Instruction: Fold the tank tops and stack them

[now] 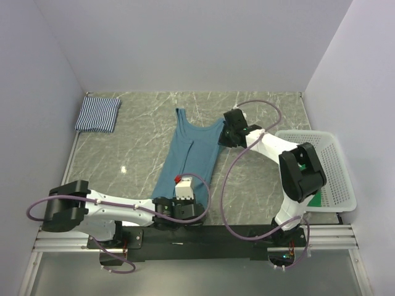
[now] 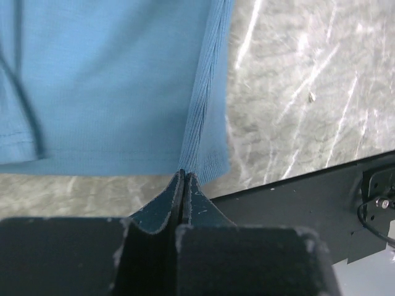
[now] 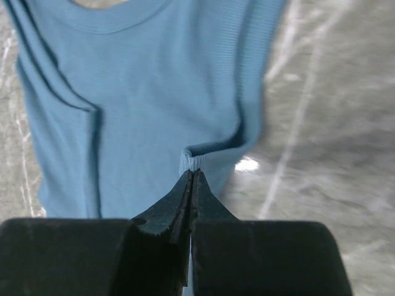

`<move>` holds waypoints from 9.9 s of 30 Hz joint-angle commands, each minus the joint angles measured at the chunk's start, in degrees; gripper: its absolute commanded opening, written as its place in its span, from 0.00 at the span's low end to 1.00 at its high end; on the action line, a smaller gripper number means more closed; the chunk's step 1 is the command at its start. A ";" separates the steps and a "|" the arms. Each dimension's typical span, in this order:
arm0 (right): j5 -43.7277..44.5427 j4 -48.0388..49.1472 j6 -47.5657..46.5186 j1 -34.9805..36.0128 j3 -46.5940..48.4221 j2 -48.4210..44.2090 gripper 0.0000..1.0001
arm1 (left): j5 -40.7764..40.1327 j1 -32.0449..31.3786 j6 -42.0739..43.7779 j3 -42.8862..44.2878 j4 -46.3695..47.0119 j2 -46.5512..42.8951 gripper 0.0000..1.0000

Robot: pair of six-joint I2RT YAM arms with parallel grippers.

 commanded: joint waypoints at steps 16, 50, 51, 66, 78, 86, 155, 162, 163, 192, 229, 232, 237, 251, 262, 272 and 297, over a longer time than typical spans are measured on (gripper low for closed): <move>3.98 -6.13 2.14 8.42 23.00 16.55 0.00 | 2.67 7.02 -6.36 -11.76 -5.16 -15.93 0.01; 10.30 -11.84 -4.19 7.39 28.64 13.41 0.49 | 2.14 14.33 2.41 -4.74 -12.82 -22.71 0.30; 10.39 -12.02 -3.49 6.68 27.42 12.35 0.49 | 2.93 14.33 3.99 -4.04 -10.81 -22.27 0.29; 5.64 -8.93 -2.87 -2.47 26.25 18.75 0.47 | 8.12 8.26 12.89 3.88 -1.39 1.02 0.28; 8.81 -12.54 -3.75 -3.44 37.77 28.33 0.32 | 7.16 8.35 12.80 4.67 -4.71 10.60 0.23; 13.03 -14.83 -7.08 -3.26 41.64 29.82 0.08 | 8.12 8.26 12.80 4.94 -5.70 12.98 0.01; 9.35 -21.16 -20.01 -0.36 51.05 35.63 0.52 | 15.16 22.12 24.67 17.50 2.49 2.27 0.46; 7.15 -17.91 -18.52 -0.63 48.68 27.73 0.56 | 17.34 41.38 23.69 15.40 2.04 -2.67 0.42; 6.97 -17.91 -17.12 -0.71 47.46 26.50 0.56 | 17.96 42.44 24.39 15.05 1.95 -2.58 0.41; 14.79 -5.52 17.24 33.56 -26.29 -23.08 0.52 | 15.33 33.58 12.63 -13.69 4.24 -19.54 0.49; 13.64 -3.05 23.76 35.94 -37.98 -30.98 0.00 | 14.01 23.22 4.54 -19.15 4.95 -13.83 0.08; 14.78 -5.77 24.20 37.51 -38.16 -33.00 0.00 | 13.22 19.62 2.08 -18.27 2.66 -13.57 0.03; 17.42 -12.45 27.62 44.36 -36.32 -35.38 0.00 | 11.03 13.20 -4.23 -16.51 -3.21 -15.85 0.00; 26.91 -21.78 25.00 47.28 -21.91 -29.77 0.00 | 5.92 15.20 0.39 -6.50 -7.46 -19.19 0.01; 25.60 -14.58 14.80 36.91 -16.54 -24.67 0.00 | 9.35 30.74 14.20 -1.22 1.51 -12.52 0.01; 22.35 -7.72 3.91 23.56 -7.33 -16.85 0.00 | 16.02 45.43 25.79 9.84 7.58 -0.13 0.00; 13.11 -5.34 0.02 15.71 -5.19 -9.18 0.42 | 23.59 56.61 27.04 10.05 13.03 3.07 0.70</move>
